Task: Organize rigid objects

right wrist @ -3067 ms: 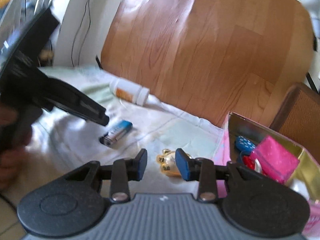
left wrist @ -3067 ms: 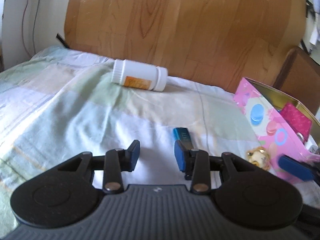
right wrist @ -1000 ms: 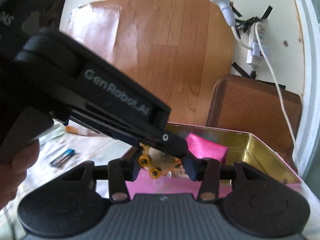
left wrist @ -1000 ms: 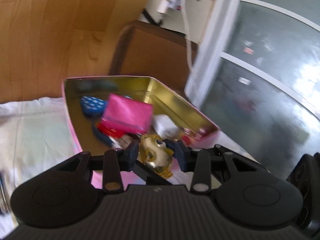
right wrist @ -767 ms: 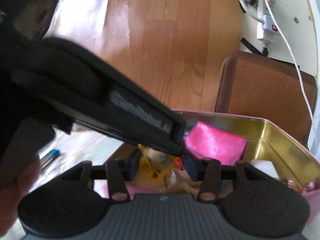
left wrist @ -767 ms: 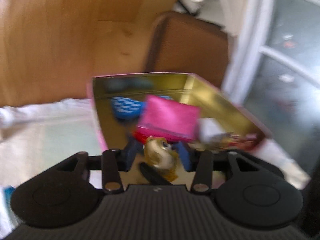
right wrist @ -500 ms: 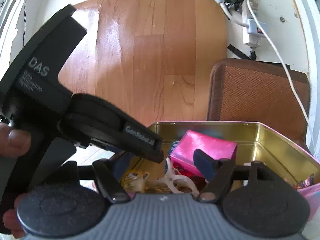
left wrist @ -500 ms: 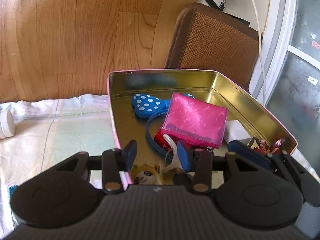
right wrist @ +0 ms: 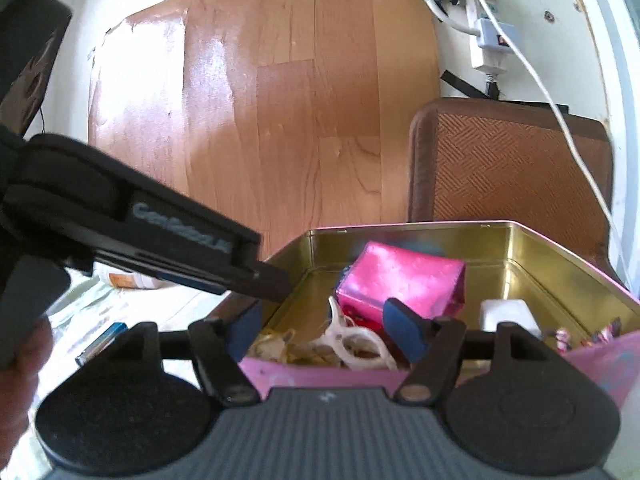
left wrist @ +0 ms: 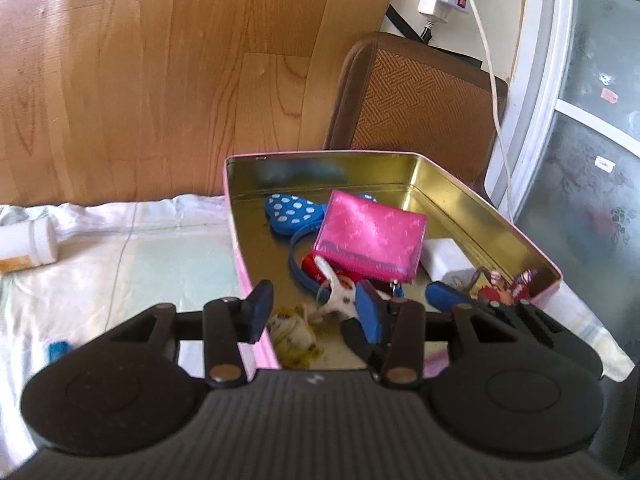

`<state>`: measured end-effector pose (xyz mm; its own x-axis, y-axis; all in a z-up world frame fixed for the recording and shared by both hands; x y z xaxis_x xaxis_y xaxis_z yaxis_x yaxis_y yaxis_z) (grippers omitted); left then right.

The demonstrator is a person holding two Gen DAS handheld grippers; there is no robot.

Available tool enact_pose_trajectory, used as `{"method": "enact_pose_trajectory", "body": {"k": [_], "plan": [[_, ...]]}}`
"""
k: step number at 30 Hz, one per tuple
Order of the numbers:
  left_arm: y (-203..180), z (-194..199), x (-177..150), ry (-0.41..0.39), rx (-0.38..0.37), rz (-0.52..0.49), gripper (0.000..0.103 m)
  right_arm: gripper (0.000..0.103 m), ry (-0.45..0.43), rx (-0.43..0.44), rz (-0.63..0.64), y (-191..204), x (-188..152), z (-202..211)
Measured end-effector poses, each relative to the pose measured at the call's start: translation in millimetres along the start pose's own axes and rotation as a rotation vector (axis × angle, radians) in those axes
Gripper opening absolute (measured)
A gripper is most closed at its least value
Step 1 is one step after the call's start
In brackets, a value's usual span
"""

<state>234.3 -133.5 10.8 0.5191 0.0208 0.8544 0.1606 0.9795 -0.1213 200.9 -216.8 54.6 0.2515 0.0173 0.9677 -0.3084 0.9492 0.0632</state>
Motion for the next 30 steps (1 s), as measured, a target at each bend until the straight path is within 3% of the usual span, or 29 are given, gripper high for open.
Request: {"method": "enact_pose_trajectory", "body": {"k": [6,11,19,21,30], "plan": [[-2,26,-13,-0.015,-0.003,-0.017,0.051,0.068,-0.037,-0.037,0.034,10,-11,41],[4,36,-23,-0.032,0.043,-0.049,0.051,0.067,-0.055,-0.057,0.015,16,-18,68],[28,47,-44,-0.019,0.098,-0.043,0.052,0.057,0.018,-0.049,-0.128,18,-32,69],[34,50,-48,-0.021,0.109,-0.046,0.056,0.056,0.035,-0.056,-0.138,20,-35,67],[55,59,-65,-0.042,0.164,-0.103,0.056,0.056,0.059,-0.055,-0.143,39,-40,66]]}}
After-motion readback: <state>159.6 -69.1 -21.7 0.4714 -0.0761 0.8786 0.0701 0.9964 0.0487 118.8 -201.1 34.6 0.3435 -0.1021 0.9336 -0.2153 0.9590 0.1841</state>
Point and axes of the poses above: each gripper's, at about its wrist camera, not at the fingertips, and z roughly against the way its jaws point, y to its left, x to its top, the point moved 10 cm from there along -z, roughly the way its jaws point, and after that the axes turned 1 degree about -y, right-handed, at the moved point
